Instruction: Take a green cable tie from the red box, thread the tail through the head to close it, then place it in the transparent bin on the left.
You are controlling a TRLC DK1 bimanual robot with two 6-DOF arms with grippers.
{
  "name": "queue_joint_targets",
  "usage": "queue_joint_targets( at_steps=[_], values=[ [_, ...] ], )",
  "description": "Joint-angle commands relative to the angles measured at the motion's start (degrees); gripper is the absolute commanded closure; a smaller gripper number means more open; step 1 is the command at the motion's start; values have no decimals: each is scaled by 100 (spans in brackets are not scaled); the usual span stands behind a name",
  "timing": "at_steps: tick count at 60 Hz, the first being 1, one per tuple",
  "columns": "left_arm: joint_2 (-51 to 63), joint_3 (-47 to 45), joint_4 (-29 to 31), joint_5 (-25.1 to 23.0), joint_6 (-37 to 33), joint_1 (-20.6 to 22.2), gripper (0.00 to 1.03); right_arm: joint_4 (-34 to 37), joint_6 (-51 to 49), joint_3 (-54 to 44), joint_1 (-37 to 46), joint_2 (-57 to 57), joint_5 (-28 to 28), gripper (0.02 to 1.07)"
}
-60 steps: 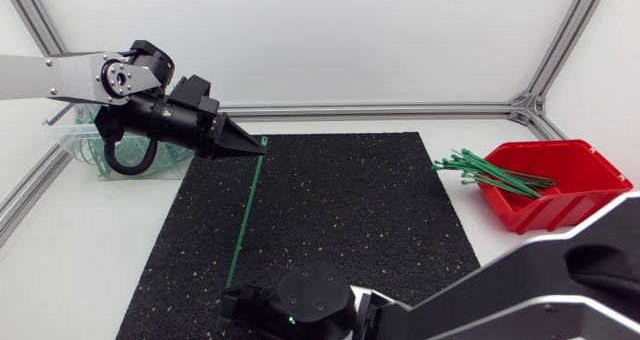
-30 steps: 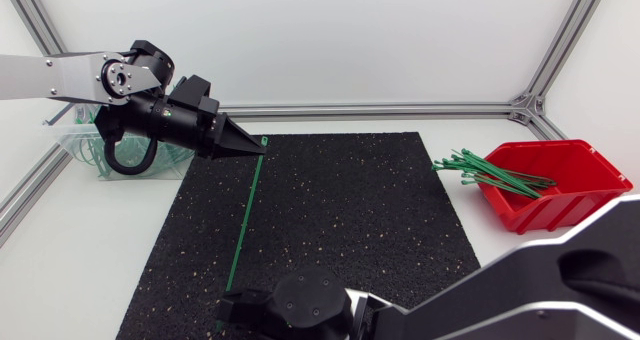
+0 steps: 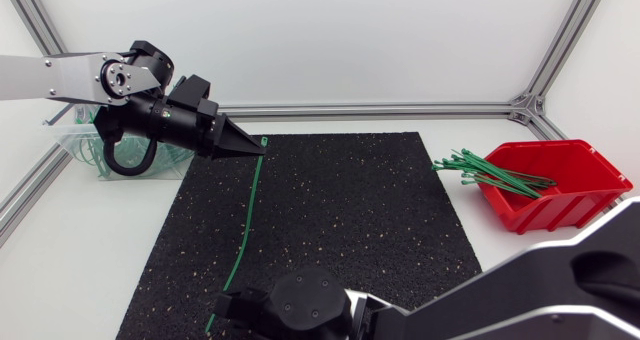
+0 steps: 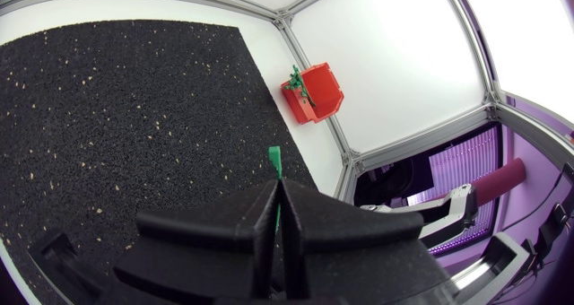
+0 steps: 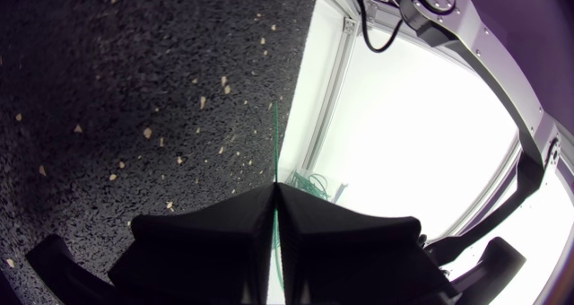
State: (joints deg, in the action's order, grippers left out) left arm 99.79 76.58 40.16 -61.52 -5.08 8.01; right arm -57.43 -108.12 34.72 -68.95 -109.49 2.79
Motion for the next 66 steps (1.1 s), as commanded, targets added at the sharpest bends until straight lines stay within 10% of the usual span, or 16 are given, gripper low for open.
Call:
queue_joint_targets(
  at_steps=[1,27,45,66],
  values=[
    [-249,-275,-52,-80,-239,25,100,12,493,211,13,306,-24,101],
    [-1234,-1971,-3304,-1,1484,632,100,2333,3886,386,830,2107,47,101],
    [-2209,-3105,-5923,52,3215,842,100,4785,6109,430,1481,3593,-868,101],
    [-2719,-3492,-6442,52,3505,878,100,8081,8034,1634,2237,4296,-3179,101]
  ],
)
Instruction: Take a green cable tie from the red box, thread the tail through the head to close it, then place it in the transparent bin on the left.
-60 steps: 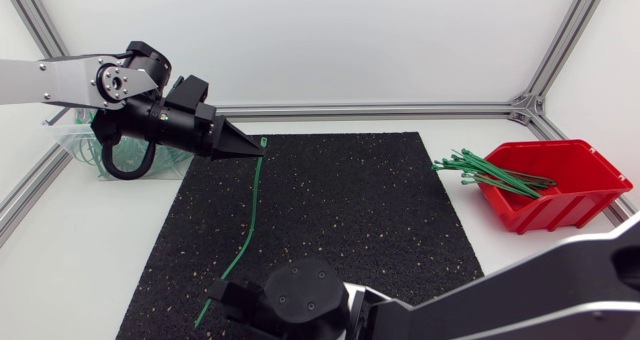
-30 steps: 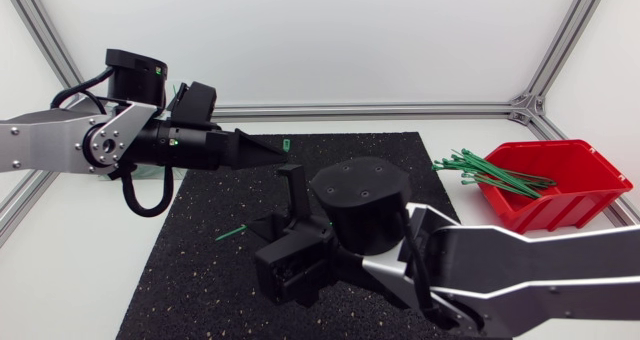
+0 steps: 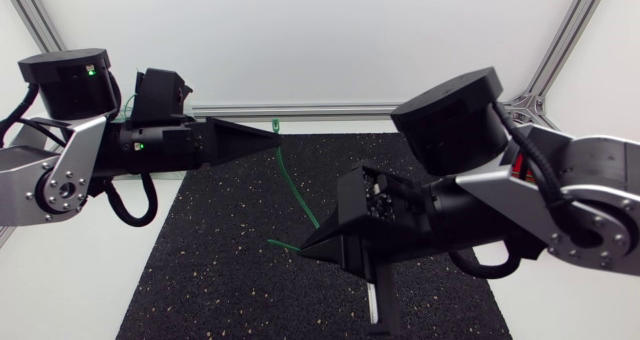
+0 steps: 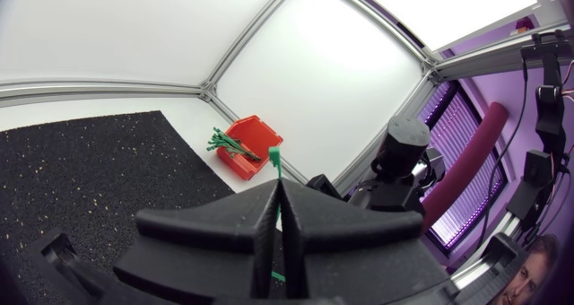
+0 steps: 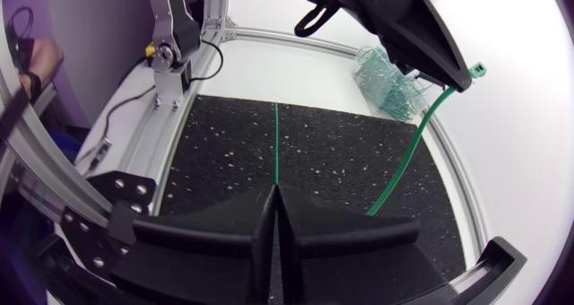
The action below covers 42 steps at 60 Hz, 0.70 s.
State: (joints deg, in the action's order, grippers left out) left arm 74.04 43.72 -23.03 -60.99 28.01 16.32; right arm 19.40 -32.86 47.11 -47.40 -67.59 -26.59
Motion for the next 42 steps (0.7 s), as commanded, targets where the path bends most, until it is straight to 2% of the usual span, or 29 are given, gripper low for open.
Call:
queue_joint_targets(
  at_steps=[1,13,18,25,38,42],
  values=[
    [-171,-215,-132,0,214,47,100,512,553,457,90,106,-303,101],
    [-364,-321,-220,0,249,126,100,2235,1177,1476,380,-377,-1208,101],
    [-469,-365,-255,0,258,144,100,2947,1150,1872,547,-738,-1674,101],
    [-549,-409,-325,0,266,205,100,3325,1300,2135,653,-931,-2070,101],
    [-557,-444,-413,35,346,407,100,3413,2029,2364,820,-931,-2237,101],
    [-549,-435,-413,61,372,416,100,3509,2609,2399,925,-1045,-2316,101]
  ],
)
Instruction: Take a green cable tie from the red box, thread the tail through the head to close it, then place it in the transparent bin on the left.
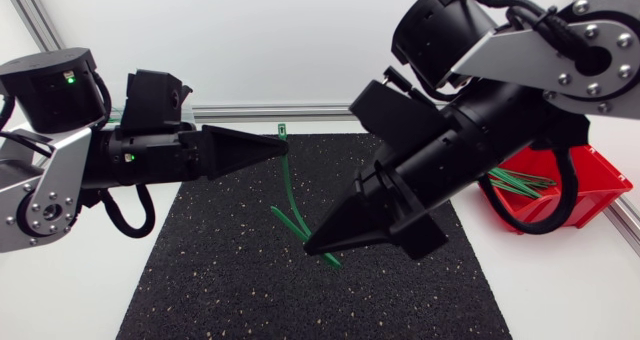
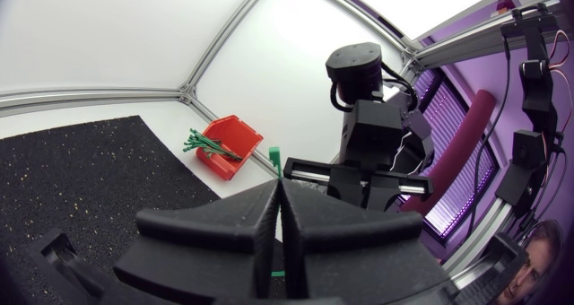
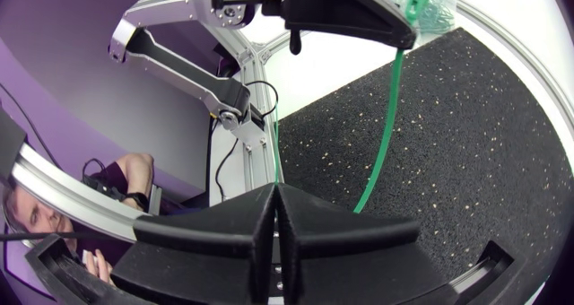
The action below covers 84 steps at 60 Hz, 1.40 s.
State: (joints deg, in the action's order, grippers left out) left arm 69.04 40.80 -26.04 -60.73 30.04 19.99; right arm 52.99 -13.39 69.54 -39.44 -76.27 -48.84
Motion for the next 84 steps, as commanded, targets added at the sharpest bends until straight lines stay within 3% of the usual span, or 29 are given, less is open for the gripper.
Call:
queue_joint_targets(
  at_steps=[1,8,17,32,39,60,84],
  values=[
    [-48,-142,-112,61,177,58,100,132,838,165,156,-204,-161,101],
    [-30,-142,-112,149,221,75,100,45,1251,192,191,-239,-433,101],
    [-4,-142,-112,167,230,128,100,-913,2754,-2,191,60,-477,101],
    [-13,-186,-120,167,239,84,100,-1502,4468,69,226,130,-855,101],
    [-30,-221,-129,175,230,75,100,-1450,5232,95,218,156,-1049,101],
    [-400,-529,-489,316,213,84,100,-1371,6173,77,358,165,-1972,101],
    [-321,-590,-542,589,221,190,100,-1344,6445,-10,675,-2,-1989,101]
  ],
)
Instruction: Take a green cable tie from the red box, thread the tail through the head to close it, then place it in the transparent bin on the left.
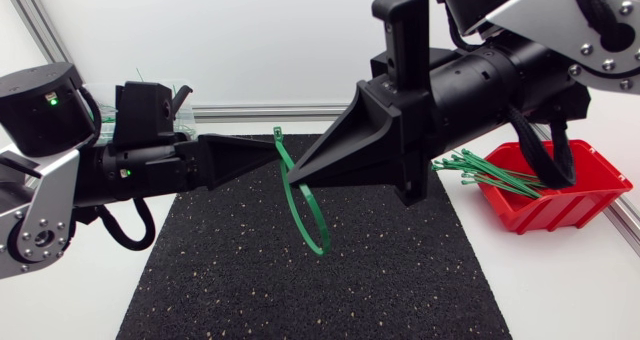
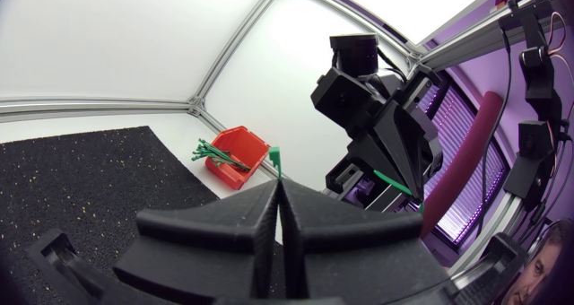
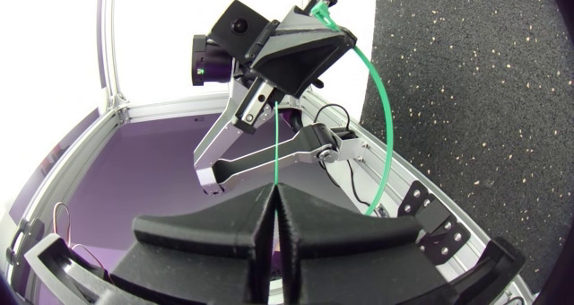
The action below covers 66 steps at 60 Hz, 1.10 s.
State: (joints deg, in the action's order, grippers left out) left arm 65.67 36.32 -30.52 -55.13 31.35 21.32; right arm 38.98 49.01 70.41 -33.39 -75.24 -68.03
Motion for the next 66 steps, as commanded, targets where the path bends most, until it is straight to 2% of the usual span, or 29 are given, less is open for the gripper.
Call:
queue_joint_targets(
  at_steps=[1,33,58,66],
  values=[
    [25,-142,-94,38,90,56,100,57,205,-98,78,-131,-70,101],
    [-10,-248,-217,337,-24,215,100,57,223,60,201,-535,-96,101],
    [-441,-494,-208,1110,-648,636,100,-22,205,43,315,-544,-132,101],
    [-485,-511,-208,1145,-648,636,100,-22,205,8,315,-509,-132,101]
  ],
)
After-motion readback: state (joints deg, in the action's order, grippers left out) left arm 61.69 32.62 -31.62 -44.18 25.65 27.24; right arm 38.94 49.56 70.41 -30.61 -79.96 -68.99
